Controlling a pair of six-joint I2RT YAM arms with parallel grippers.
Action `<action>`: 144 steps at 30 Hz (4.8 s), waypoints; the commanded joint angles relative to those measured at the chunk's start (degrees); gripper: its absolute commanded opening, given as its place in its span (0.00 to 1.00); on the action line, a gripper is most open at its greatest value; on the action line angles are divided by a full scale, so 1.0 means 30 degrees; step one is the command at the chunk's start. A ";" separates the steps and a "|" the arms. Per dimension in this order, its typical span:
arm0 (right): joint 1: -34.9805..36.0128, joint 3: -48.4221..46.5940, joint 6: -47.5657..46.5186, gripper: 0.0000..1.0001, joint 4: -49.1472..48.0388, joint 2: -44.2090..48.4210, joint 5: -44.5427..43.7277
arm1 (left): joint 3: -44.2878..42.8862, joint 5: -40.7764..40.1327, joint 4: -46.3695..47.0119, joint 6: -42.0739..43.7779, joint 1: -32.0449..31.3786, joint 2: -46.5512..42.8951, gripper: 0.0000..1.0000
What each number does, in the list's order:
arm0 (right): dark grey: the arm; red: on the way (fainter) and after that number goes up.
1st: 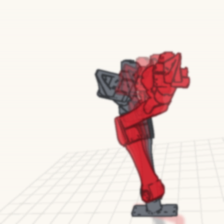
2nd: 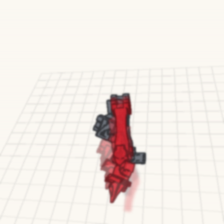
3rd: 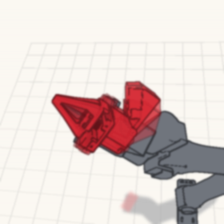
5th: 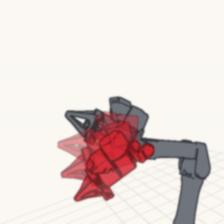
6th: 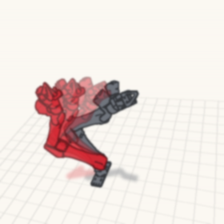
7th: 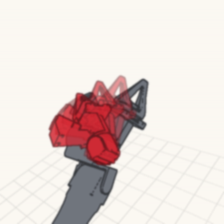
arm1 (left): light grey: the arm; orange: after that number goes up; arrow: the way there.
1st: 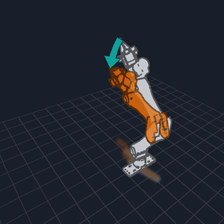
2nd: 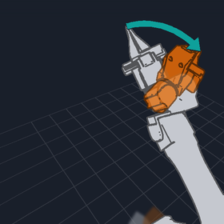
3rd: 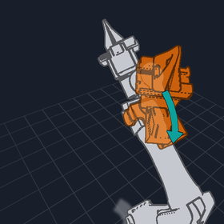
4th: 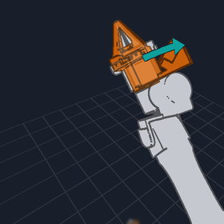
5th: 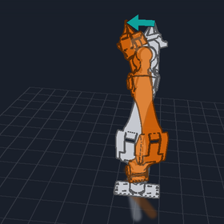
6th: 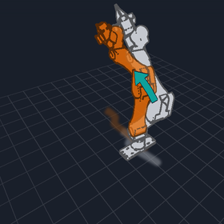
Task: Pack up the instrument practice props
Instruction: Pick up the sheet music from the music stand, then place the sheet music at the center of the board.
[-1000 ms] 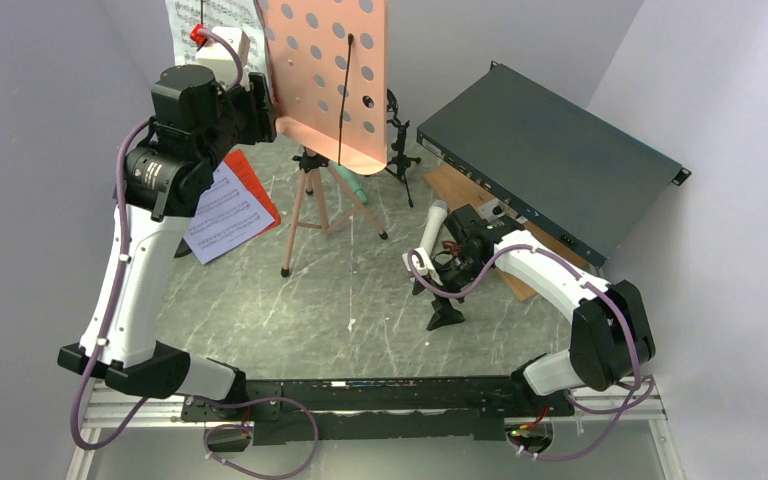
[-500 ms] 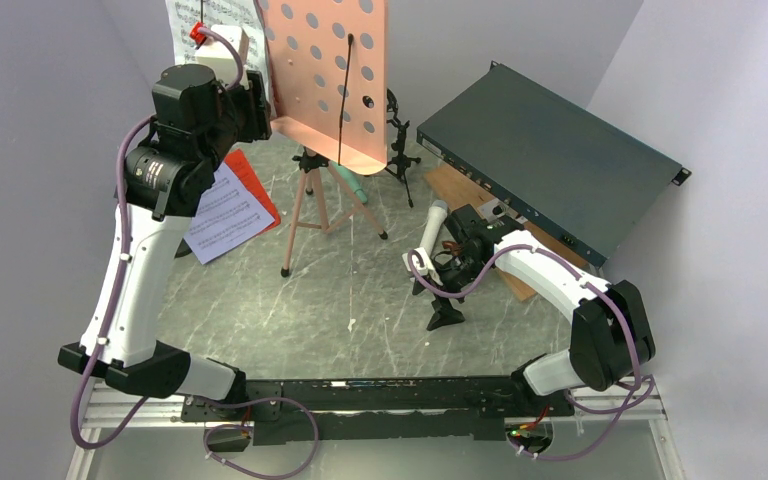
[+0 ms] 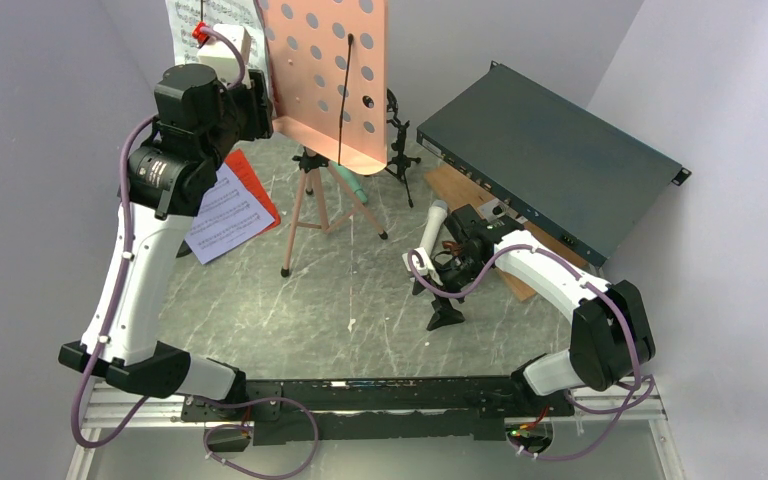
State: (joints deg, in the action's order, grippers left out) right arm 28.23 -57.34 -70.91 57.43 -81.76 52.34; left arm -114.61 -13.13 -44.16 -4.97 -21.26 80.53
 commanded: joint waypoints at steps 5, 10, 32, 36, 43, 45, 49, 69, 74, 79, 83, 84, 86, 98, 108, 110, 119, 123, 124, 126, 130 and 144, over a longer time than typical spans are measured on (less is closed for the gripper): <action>0.0067 -0.0541 -0.0341 0.91 0.0193 0.0120 0.0279 | -0.0008 -0.0676 0.1086 0.0908 -0.0122 0.0114 0.47; 0.0075 -0.0521 -0.0343 0.91 0.0193 0.0080 0.0279 | 0.0000 -0.0359 0.1098 0.1035 -0.0122 0.0281 0.48; 0.0067 -0.0544 -0.0413 0.91 0.0284 0.0059 0.0338 | 0.3563 -0.2577 0.5314 0.4118 -0.0444 -0.0973 0.33; 0.0082 -0.0544 -0.0391 0.91 0.0303 0.0022 0.0367 | 0.3905 -0.2361 0.5976 0.4195 -0.0459 -0.1353 0.29; 0.0074 -0.0544 -0.0455 0.91 0.0368 0.0027 0.0367 | 0.3944 -0.0758 0.6040 0.4074 -0.0444 -0.1937 0.00; 0.0063 -0.0570 -0.0453 0.91 0.0369 0.0023 0.0367 | 0.4079 0.0041 0.6182 0.3843 -0.0444 -0.2269 0.00; 0.0075 -0.0558 -0.0477 0.91 0.0369 0.0022 0.0367 | 0.4285 0.1487 0.6343 0.3401 -0.0444 -0.2938 0.00; 0.0088 -0.0632 -0.0541 0.91 0.0515 -0.0072 0.0396 | 0.5419 0.8792 0.4305 0.1021 -0.0444 -0.6250 0.00; 0.0114 -0.0632 -0.0541 0.91 0.0530 -0.0076 0.0424 | 0.5584 1.1613 0.2351 0.0448 -0.0444 -0.7355 0.00; 0.0095 -0.0661 -0.0561 0.91 0.0574 -0.0124 0.0484 | 0.6699 1.3432 0.0512 -0.0467 -0.0444 -0.9480 0.00; 0.0145 -0.0690 -0.0538 0.91 0.0602 -0.0178 0.0484 | 0.7266 1.4467 -0.0870 -0.0881 -0.0444 -1.0726 0.00; 0.0142 -0.0716 -0.0514 0.91 0.0603 -0.0186 0.0484 | 0.7291 1.4986 -0.1207 -0.1077 -0.0444 -1.0855 0.00; 0.0139 -0.0748 -0.0524 0.91 0.0645 -0.0133 0.0535 | 0.7266 1.5837 -0.2131 -0.1602 -0.0444 -1.0884 0.00; 0.0148 -0.1304 -0.0798 0.91 0.1428 0.0244 0.2069 | 1.3299 1.8466 -0.3799 -0.6163 -0.0444 -1.1158 0.00; -0.0133 -0.1088 0.7895 0.92 -0.4516 0.0401 0.5443 | 1.8278 2.0669 -0.0046 -0.8782 -0.0470 -0.9334 0.00; -0.0406 -0.0007 1.3311 0.90 -0.8924 0.0678 0.6040 | 1.8767 2.1021 0.0874 -0.9173 -0.0585 -0.8690 0.00; -0.0554 0.1525 1.7941 0.90 -1.3190 0.1000 0.6297 | 1.8644 1.8355 0.2656 -1.1443 -0.2728 -0.4293 0.00; -0.0299 0.2245 1.6069 0.96 -1.3319 0.2267 0.5022 | 1.8886 1.7610 0.4086 -1.3221 -0.2729 -0.3266 0.00; -0.0104 0.2514 1.5840 0.96 -1.3665 0.2548 0.4432 | 1.9100 1.7550 0.4756 -1.3906 -0.2733 -0.3173 0.00; 0.0452 0.2639 1.5185 0.96 -1.3613 0.2643 0.3459 | 1.9351 1.7157 0.5785 -1.5479 -0.2755 -0.3022 0.00; 0.1261 0.2896 1.4881 0.96 -1.4460 0.2793 0.1244 | 1.9808 1.6473 0.6936 -1.8146 -0.2807 -0.2973 0.00; 0.4263 0.3000 1.5409 0.89 -1.6169 0.2676 -0.5738 | 2.2367 1.3666 1.0680 -2.7751 -0.3884 -0.3499 0.00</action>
State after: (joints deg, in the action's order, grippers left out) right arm 39.88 -48.45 -25.10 12.93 -74.46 41.93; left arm -48.69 31.31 -18.65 -77.12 -32.21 71.85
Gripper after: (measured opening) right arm 0.902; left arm 0.008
